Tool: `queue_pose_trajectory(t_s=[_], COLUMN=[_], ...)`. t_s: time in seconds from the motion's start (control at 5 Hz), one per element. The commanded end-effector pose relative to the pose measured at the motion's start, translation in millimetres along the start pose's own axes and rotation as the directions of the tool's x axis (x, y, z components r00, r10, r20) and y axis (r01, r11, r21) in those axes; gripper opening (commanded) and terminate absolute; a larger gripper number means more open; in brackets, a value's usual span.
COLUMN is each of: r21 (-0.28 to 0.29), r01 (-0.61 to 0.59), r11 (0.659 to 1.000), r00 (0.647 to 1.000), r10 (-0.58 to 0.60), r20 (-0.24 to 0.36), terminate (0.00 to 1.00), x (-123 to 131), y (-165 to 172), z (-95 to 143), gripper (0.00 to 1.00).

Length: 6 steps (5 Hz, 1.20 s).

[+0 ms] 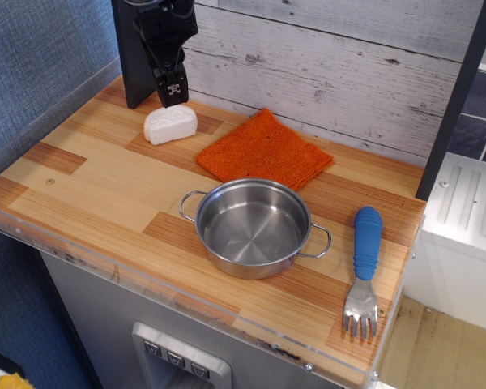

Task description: Pick the vessel from left side and pace it cloth

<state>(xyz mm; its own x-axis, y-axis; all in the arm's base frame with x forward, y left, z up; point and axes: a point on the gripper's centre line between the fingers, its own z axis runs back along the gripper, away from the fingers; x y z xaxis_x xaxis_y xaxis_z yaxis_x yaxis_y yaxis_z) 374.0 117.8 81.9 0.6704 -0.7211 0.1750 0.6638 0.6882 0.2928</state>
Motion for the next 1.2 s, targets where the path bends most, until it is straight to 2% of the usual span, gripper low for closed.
queue_pose_trajectory(t_s=[0.0,0.2,0.6,1.0], r21=[0.0,-0.015,-0.112,-0.224], r01=[0.0,0.001,-0.003,0.0], r11=[1.0,1.0,0.994,0.975], r00=[1.0,1.0,0.994,0.986], r10=[0.0,0.0,0.016,0.037], r20=[0.0,0.031,0.111,0.164], terminate=[0.0,0.0,0.0,0.0], x=[0,-3,-5,28], y=[0,-8,-36,-70], z=[0,7,18,26], gripper=[1.0,1.0,1.0,1.0])
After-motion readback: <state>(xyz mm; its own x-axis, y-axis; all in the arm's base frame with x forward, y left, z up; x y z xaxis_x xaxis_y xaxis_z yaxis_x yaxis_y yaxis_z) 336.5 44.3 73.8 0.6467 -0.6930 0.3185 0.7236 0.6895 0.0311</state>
